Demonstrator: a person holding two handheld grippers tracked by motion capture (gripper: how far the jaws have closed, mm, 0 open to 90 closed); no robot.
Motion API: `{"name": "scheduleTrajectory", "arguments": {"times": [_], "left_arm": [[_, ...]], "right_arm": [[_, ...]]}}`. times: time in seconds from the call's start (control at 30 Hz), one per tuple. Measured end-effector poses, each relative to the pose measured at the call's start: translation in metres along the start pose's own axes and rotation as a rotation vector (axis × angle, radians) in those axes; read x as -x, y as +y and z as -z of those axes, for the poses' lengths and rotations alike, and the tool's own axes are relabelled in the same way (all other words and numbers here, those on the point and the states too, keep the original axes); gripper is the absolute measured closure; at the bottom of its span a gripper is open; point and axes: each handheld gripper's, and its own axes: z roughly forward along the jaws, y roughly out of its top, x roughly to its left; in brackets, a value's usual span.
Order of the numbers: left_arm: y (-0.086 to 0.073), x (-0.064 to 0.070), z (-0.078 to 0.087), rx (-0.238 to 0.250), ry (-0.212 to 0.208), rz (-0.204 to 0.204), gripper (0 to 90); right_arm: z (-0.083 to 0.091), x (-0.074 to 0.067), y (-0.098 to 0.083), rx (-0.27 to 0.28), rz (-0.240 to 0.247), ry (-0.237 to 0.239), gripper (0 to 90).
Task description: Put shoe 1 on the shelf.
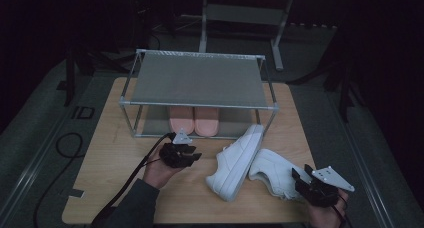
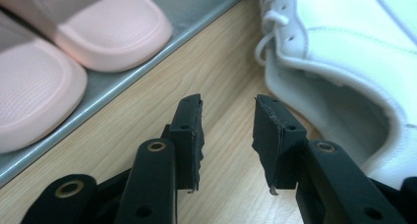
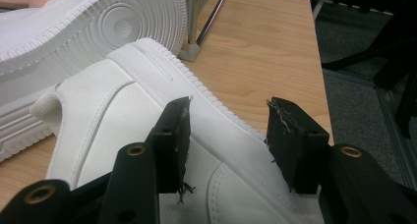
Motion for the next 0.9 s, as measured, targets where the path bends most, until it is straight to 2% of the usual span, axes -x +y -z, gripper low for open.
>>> {"name": "scheduleTrajectory", "arguments": {"times": [0.23,0.3,0.47,0.53,0.9], "left_arm": [[0.003,0.007,-0.002,-0.004,-0.022,-0.016,66.0],[0.004,0.01,-0.006,-0.004,-0.041,-0.022,66.0],[0.003,0.014,-0.014,-0.024,-0.06,-0.034,65.9],[0.002,0.016,-0.019,-0.032,-0.046,-0.055,65.9],[-0.002,0.013,-0.037,-0.062,-0.063,-0.056,68.6]], "right_arm": [[0.0,0.0,0.0,0.0,0.001,0.0,51.0],[0.0,0.0,0.0,0.0,0.001,0.0,51.0],[0.0,0.0,0.0,0.001,0.001,0.0,50.9],[0.0,0.0,0.0,0.0,0.002,0.0,50.9],[0.0,0.0,0.0,-0.001,0.003,-0.002,51.0]]}}
